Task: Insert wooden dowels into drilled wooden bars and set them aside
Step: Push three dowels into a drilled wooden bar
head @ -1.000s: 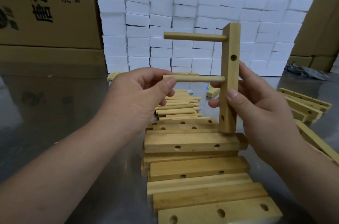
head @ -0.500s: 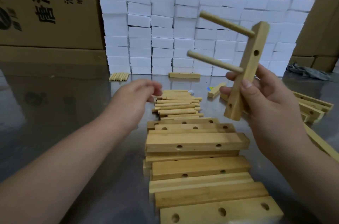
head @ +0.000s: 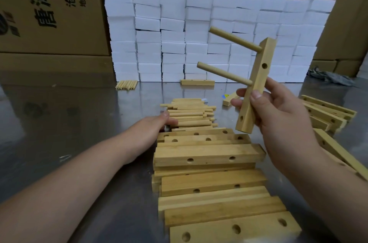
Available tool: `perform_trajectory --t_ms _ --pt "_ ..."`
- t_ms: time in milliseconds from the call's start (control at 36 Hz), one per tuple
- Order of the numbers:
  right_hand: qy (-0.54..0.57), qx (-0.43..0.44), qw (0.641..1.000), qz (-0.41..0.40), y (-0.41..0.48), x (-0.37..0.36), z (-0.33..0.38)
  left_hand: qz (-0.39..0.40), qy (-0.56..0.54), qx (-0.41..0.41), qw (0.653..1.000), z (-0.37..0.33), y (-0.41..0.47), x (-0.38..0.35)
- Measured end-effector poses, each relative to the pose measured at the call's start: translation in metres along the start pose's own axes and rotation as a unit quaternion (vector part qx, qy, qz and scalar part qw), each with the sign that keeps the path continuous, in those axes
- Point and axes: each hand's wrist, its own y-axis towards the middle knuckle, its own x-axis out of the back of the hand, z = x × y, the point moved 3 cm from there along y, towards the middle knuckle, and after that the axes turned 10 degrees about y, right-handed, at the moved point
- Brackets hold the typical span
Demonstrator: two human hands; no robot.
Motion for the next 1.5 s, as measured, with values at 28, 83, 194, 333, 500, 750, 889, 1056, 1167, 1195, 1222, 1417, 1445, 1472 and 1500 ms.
perform_trajectory --t_ms 28,83,194,333,500,750,889,1056,1167,1195,1222,1417,1445,1472,1500 --pt "0.001 -0.001 1.000 0.000 -0.0001 -0.0001 0.0003 -0.001 0.000 -0.002 1.000 -0.0008 -0.0001 0.0002" --pt "0.001 -0.003 1.000 0.002 -0.0002 -0.0003 0.0007 -0.005 0.000 -0.007 1.000 -0.0003 -0.0005 -0.0002" --pt "0.003 -0.007 1.000 0.004 -0.0011 -0.0013 0.0014 -0.048 0.003 -0.010 0.999 -0.0024 0.0006 0.0022" --pt "-0.001 -0.011 1.000 0.008 -0.0018 -0.0029 0.0022 -0.082 -0.002 -0.008 0.997 -0.0012 0.0008 0.0048" --pt "-0.006 -0.013 1.000 0.011 -0.0025 -0.0049 0.0032 -0.081 0.009 -0.013 0.997 0.0006 0.0042 0.0049" --pt "-0.008 -0.016 1.000 0.020 -0.0025 -0.0047 0.0022 -0.050 -0.001 -0.001 0.999 -0.0021 0.0011 0.0030" --pt "-0.005 -0.014 1.000 0.026 -0.0012 -0.0037 0.0003 -0.063 -0.045 0.000 0.997 -0.0018 0.0005 0.0038" --pt "0.009 -0.013 0.999 0.034 -0.0009 -0.0014 -0.0021 -0.121 -0.046 -0.011 0.992 0.0004 0.0038 0.0073" --pt "0.024 -0.018 0.999 0.031 -0.0012 -0.0009 -0.0023 -0.107 -0.029 0.025 0.993 0.0027 0.0063 0.0085" --pt "0.021 -0.018 0.999 0.033 -0.0012 -0.0009 -0.0025 -0.093 -0.020 0.031 0.995 0.0029 0.0055 0.0074" --pt "0.015 -0.018 0.999 0.034 -0.0014 -0.0010 -0.0025 -0.078 -0.014 0.032 0.996 0.0028 0.0051 0.0058" --pt "-0.004 -0.011 0.999 0.037 -0.0010 -0.0034 -0.0020 -0.040 -0.041 -0.003 0.998 -0.0003 0.0048 -0.0006" --pt "-0.004 -0.010 0.999 0.037 -0.0012 -0.0031 -0.0020 -0.042 -0.035 -0.009 0.998 0.0000 0.0048 0.0000" --pt "-0.004 -0.010 0.999 0.038 -0.0010 -0.0028 -0.0021 -0.048 -0.028 -0.013 0.998 -0.0001 0.0046 0.0006" --pt "-0.003 -0.010 0.999 0.039 -0.0011 -0.0026 -0.0023 -0.053 -0.024 -0.016 0.998 -0.0005 0.0040 0.0014"
